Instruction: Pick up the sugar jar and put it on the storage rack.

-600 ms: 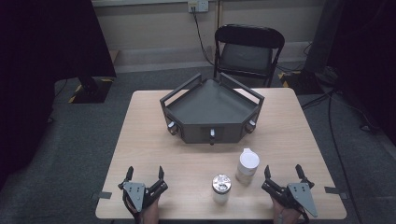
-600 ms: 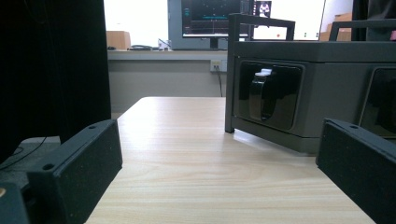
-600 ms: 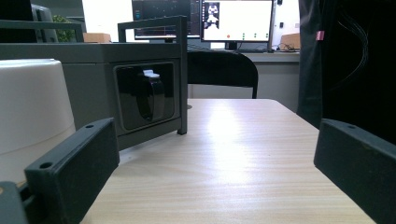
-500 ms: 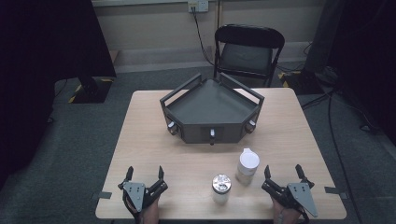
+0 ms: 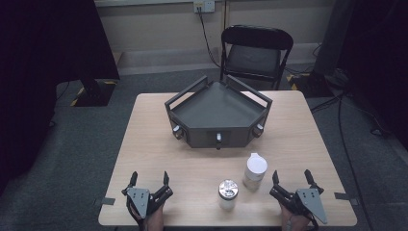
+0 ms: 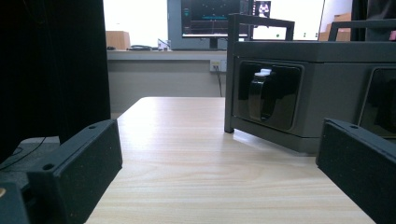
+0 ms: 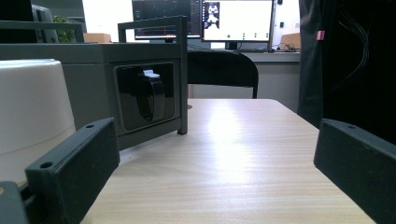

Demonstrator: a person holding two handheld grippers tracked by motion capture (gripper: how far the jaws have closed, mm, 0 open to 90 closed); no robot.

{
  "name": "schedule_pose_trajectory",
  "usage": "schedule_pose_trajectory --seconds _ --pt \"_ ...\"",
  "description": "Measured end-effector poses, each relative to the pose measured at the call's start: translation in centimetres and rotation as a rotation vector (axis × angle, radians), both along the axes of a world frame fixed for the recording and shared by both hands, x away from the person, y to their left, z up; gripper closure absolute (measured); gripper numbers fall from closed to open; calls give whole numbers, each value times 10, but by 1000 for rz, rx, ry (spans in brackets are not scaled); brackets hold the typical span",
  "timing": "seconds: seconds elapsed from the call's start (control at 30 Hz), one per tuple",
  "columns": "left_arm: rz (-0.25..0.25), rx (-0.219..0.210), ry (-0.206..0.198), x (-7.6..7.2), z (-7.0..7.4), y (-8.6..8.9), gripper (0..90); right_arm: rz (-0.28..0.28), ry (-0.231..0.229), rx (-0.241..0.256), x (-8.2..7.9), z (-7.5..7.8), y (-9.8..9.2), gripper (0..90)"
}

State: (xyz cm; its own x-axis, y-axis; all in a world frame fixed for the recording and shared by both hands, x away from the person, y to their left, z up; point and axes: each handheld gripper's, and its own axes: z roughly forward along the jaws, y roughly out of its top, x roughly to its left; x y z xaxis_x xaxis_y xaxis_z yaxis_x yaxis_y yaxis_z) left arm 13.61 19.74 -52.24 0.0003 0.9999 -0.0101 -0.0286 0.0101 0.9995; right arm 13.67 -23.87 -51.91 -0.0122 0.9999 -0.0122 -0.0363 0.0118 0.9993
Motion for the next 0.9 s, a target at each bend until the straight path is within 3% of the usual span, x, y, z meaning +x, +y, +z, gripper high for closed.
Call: schedule_pose_trajectory --seconds 0.13,0.5,0.63,0.8,0.9 --pt "21 -12 -5 0 -1 -3 0 0 0 1 0 0 0 0" --pt "-14 -42 -15 -5 2 5 0 -1 0 0 0 0 0 0" --pt "-42 -48 -26 -8 8 6 0 -2 0 0 0 0 0 0" --pt "-95 -96 -39 -13 17 9 0 -2 0 1 0 0 0 0" --pt "-119 -94 -46 -16 23 9 0 -3 0 1 0 0 0 0"
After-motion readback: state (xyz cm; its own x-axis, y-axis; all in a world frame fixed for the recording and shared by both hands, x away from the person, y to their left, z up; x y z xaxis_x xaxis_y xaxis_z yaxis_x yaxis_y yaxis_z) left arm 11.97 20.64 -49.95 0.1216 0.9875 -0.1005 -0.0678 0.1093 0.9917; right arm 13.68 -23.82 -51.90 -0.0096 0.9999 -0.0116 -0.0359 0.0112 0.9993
